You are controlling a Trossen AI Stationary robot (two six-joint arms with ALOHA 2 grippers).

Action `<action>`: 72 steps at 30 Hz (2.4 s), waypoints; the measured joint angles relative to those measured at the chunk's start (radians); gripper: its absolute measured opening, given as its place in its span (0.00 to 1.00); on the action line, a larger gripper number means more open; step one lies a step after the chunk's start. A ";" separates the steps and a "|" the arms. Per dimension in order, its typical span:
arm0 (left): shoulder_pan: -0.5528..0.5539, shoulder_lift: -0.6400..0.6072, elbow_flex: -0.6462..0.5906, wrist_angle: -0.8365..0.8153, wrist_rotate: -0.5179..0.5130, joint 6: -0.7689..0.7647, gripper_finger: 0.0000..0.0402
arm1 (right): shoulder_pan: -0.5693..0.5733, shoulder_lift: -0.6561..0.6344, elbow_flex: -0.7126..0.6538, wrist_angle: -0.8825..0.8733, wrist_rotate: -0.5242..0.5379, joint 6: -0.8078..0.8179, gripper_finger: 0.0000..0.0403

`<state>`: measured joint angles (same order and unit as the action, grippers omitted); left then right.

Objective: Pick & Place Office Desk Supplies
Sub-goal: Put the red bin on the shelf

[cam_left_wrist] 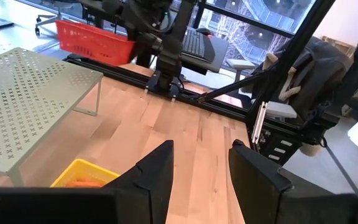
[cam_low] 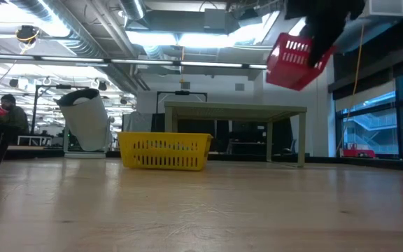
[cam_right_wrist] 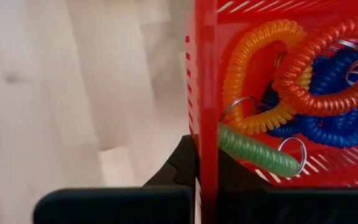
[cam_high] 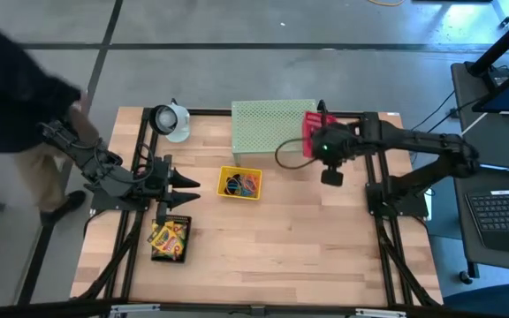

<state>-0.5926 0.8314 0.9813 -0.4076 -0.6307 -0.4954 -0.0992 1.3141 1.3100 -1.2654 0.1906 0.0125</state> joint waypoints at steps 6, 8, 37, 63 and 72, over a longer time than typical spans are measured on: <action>0.000 0.000 0.000 0.000 -0.003 -0.018 0.37 | -0.097 0.063 0.000 0.003 -0.007 -0.221 0.00; 0.000 0.000 0.000 0.000 -0.006 -0.018 0.37 | -0.122 0.092 0.000 0.012 0.003 -0.273 0.00; 0.000 0.000 0.000 0.000 -0.031 -0.033 0.37 | -0.286 0.277 0.131 0.052 0.000 -0.458 0.00; 0.000 0.000 0.000 0.000 -0.030 -0.038 0.37 | -0.287 0.300 0.131 0.054 -0.067 -0.416 0.05; 0.000 0.000 0.000 0.000 -0.028 -0.041 0.37 | -0.287 0.300 0.131 0.055 -0.098 -0.371 0.20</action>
<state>-0.5928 0.8314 0.9813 -0.4080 -0.6582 -0.5365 -0.3866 1.6138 1.4410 -1.2108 0.0929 -0.3583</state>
